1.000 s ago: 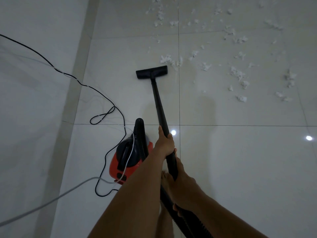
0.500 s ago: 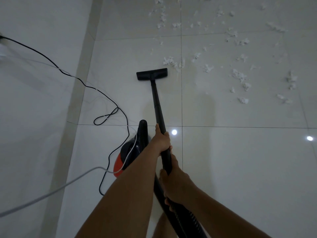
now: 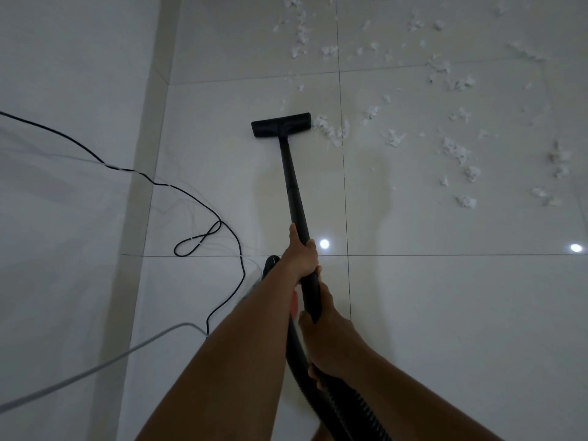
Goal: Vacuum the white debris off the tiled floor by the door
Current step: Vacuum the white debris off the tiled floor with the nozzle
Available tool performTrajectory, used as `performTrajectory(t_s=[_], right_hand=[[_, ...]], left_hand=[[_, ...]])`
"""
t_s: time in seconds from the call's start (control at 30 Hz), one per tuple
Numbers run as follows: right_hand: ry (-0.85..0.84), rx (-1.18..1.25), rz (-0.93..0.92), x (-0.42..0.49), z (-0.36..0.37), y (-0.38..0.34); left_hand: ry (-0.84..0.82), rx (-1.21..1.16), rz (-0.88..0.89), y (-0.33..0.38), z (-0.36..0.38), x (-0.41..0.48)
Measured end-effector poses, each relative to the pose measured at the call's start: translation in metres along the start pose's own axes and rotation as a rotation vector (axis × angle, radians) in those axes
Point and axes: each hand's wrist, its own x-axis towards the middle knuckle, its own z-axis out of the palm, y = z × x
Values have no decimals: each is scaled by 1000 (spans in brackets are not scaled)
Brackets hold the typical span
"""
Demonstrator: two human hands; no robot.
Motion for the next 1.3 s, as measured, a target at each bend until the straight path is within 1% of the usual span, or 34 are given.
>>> performTrajectory(t_s=[0.17,0.3,0.57,0.73,1.03,1.3], right_hand=[[12,21,-6,23,-6,-27],[9,34,1,39,-14,-48],[37,70,7,68,-44,-84],[46,47,-10,82,-61,-104],[32,-11,-16,67,-110,-112],[1,-14,-2,81,-151,-134]], left_hand=[[0,35,25,23,-21,19],[-3,20,26,44,-35,33],[-2,3,20,83,-48,70],[10,12,5,110,-56,84],[-29,-26,-27,158,-40,60],[-3,-29,-49,194,-35,78]])
